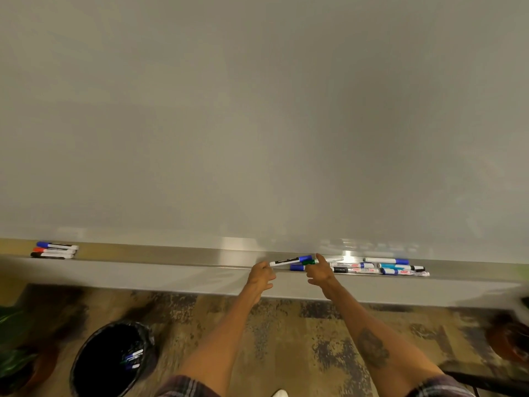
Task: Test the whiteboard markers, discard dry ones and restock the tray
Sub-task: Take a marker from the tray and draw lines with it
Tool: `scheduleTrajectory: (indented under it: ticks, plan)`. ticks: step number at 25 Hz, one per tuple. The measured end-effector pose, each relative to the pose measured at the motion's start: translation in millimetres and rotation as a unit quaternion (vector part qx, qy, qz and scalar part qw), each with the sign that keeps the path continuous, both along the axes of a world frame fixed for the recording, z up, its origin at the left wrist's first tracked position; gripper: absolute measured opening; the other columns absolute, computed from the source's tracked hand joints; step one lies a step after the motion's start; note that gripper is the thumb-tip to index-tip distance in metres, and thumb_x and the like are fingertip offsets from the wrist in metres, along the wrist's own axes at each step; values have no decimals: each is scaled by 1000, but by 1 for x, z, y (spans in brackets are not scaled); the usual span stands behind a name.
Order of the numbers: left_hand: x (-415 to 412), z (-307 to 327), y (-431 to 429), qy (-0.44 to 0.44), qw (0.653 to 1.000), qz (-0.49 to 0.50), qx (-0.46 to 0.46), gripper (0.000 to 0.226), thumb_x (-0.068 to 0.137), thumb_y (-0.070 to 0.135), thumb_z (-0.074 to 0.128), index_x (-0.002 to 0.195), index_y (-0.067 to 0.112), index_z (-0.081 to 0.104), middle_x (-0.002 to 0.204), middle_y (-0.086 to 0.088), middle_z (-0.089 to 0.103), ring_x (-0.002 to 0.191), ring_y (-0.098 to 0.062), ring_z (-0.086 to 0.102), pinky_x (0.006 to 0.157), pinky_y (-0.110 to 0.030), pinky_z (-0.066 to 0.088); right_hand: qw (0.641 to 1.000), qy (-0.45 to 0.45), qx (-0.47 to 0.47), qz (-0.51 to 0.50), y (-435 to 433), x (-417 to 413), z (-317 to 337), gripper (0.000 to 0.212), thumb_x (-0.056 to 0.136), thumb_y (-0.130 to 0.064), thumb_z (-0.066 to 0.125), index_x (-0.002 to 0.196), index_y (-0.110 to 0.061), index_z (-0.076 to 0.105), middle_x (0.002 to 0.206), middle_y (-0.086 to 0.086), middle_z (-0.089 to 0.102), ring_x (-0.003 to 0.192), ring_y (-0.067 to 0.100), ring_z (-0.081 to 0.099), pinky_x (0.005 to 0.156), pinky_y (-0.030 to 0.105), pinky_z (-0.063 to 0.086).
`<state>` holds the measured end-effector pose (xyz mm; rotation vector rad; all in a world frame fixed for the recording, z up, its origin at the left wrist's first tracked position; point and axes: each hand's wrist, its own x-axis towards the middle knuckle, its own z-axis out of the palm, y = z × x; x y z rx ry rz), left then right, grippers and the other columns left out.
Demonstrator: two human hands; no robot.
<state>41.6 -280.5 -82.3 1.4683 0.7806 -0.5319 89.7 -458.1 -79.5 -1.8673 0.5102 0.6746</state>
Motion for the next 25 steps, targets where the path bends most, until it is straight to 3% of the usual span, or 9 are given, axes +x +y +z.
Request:
scheduleTrajectory:
  ticks: [2, 6, 9, 12, 15, 21, 25]
  plan:
    - [1, 1, -2, -2, 1000, -6, -6, 27, 105, 10, 41, 130, 12, 52, 123, -7, 53, 113, -25, 60, 100, -41, 49, 1000, 4, 7, -2, -2, 0, 1, 51, 96, 0, 53, 144, -9, 39, 115, 14, 50, 104, 29, 55, 94, 44, 53]
    - [-1, 3, -3, -7, 1000, 1, -13, 32, 105, 11, 41, 137, 12, 50, 123, -5, 54, 109, -24, 60, 96, -38, 50, 999, -18, 23, -29, 1, -3, 3, 45, 96, -2, 53, 139, -12, 44, 112, 15, 55, 100, 27, 57, 89, 43, 55]
    - [-2, 5, 0, -32, 999, 21, -12, 28, 104, 14, 46, 130, 15, 55, 121, -4, 57, 109, -26, 63, 92, -36, 50, 994, -99, -4, -49, 13, -12, 8, 38, 99, -11, 52, 136, -14, 42, 115, 17, 60, 98, 26, 60, 88, 44, 57]
    - [-3, 18, 5, -50, 999, 21, -6, 12, 101, 17, 53, 109, 22, 61, 118, -5, 63, 103, -23, 66, 91, -36, 51, 979, -183, -14, -86, 33, -24, 22, 44, 99, -13, 54, 138, -15, 35, 111, 10, 63, 89, 20, 61, 78, 28, 54]
    - [-3, 31, 17, -58, 998, -22, -15, 34, 96, 21, 61, 129, 15, 58, 120, -5, 68, 102, -22, 69, 94, -37, 53, 955, -254, 28, -152, 52, -32, 42, 47, 97, -14, 58, 136, -22, 33, 112, 6, 59, 90, 19, 61, 72, 24, 53]
    - [-5, 73, 39, -102, 987, -126, -16, 28, 100, 31, 55, 124, 19, 63, 116, 1, 72, 103, -18, 69, 93, -36, 52, 910, -376, 64, -163, 90, -34, 87, 34, 102, -21, 51, 132, -34, 42, 111, -4, 62, 98, 17, 67, 82, 32, 57]
    - [1, 113, 67, -231, 972, -52, 0, 34, 103, 34, 49, 127, 15, 65, 119, 3, 72, 107, -20, 68, 93, -35, 53, 897, -429, 69, -82, 125, -43, 117, 40, 105, -30, 43, 145, -30, 39, 129, -3, 59, 110, 15, 61, 94, 30, 52]
